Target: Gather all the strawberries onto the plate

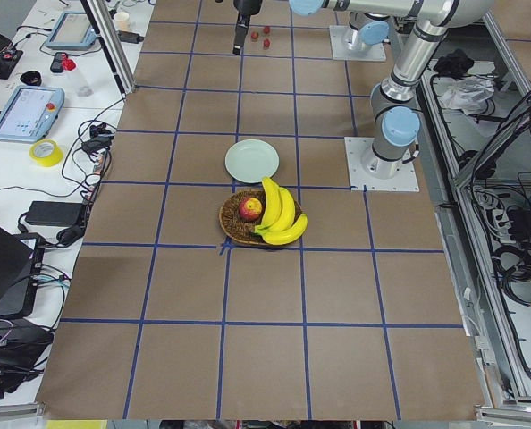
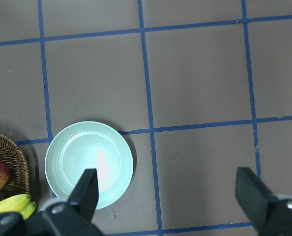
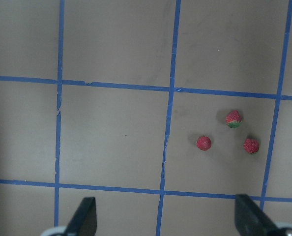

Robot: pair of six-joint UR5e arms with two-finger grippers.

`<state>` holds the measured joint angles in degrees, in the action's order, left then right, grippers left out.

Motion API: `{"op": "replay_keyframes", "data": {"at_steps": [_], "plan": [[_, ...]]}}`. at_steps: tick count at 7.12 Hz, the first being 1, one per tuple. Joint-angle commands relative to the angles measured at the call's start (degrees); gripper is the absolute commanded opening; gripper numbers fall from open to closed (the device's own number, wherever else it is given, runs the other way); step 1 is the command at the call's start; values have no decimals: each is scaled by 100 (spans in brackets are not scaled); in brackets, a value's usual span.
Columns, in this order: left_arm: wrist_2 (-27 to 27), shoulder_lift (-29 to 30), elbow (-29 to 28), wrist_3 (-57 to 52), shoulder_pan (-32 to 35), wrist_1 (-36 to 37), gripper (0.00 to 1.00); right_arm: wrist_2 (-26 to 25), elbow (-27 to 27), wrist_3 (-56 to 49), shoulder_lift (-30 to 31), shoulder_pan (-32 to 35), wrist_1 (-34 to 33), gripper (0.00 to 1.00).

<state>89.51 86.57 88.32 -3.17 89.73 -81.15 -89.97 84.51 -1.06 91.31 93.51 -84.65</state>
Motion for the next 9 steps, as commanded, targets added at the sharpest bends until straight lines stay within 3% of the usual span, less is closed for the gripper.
{"op": "replay_keyframes", "data": {"at_steps": [1, 9], "plan": [[-21, 18, -96, 9, -26, -225, 100, -3, -5, 1, -8, -9, 1, 100], [-56, 45, -105, 45, -17, -437, 100, 41, -75, -60, -79, -17, 54, 100]]}}
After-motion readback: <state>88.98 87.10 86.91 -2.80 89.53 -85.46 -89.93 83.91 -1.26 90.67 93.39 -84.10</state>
